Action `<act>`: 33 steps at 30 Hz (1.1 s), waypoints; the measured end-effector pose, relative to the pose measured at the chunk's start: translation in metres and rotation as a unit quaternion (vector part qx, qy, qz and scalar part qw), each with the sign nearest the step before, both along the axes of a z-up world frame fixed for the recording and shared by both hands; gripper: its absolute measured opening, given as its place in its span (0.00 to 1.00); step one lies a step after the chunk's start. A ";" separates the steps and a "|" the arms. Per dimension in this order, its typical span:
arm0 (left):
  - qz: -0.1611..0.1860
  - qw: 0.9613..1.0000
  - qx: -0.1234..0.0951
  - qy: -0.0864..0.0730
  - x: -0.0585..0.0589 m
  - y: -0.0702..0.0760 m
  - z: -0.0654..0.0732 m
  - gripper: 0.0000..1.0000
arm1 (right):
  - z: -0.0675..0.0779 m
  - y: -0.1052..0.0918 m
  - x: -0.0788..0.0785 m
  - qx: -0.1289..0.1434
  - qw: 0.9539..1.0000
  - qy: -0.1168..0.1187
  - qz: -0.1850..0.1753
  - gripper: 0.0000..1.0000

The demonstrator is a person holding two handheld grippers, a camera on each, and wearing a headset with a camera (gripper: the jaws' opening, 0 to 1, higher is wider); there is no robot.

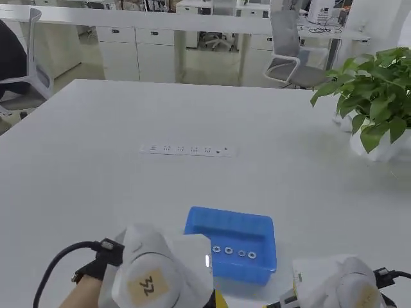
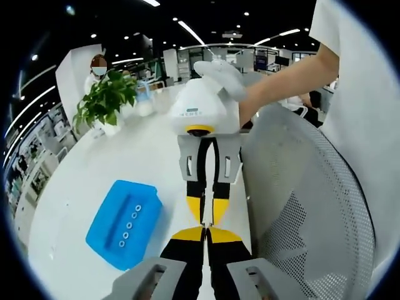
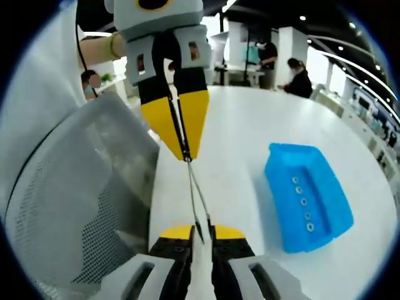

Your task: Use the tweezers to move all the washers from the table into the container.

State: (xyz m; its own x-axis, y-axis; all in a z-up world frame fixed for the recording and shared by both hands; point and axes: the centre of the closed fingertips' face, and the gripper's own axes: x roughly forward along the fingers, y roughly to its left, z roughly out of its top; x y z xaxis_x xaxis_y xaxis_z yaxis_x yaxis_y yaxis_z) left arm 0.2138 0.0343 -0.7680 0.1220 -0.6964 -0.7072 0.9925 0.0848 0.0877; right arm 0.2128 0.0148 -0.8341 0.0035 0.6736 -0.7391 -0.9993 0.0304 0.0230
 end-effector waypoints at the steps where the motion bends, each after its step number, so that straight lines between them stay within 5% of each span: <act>1: 0.000 1.000 -0.008 0.001 0.001 -0.001 0.001 0.00 | -0.001 -0.001 -0.001 -0.001 1.000 0.000 0.001 0.04; 3: 0.012 1.000 -0.018 0.015 0.003 -0.001 0.003 0.00 | -0.004 -0.003 0.000 -0.004 1.000 0.002 -0.005 0.03; 5: 0.014 1.000 -0.013 0.014 0.006 0.003 0.001 0.00 | -0.004 -0.003 0.001 -0.004 1.000 0.003 -0.012 0.06; 14: 0.014 0.998 0.053 0.028 0.000 0.037 -0.028 0.00 | -0.007 -0.009 -0.003 0.001 0.999 0.011 -0.041 0.08; 24: -0.011 0.993 0.108 0.042 0.003 0.038 -0.062 0.00 | 0.005 -0.032 -0.009 0.004 0.994 0.011 -0.111 0.11; 33: -0.025 0.988 0.140 0.051 0.005 0.032 -0.075 0.00 | 0.020 -0.063 -0.020 -0.006 0.987 -0.006 -0.160 0.13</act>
State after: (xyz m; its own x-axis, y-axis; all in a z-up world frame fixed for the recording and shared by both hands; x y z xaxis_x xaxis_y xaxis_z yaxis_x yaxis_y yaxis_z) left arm 0.2192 0.0662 -0.8434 0.0102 -0.4747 -0.8801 0.9998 0.0218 -0.0002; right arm 0.1927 -0.0484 -0.8142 0.2227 0.6279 -0.7457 -0.9389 0.3441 0.0093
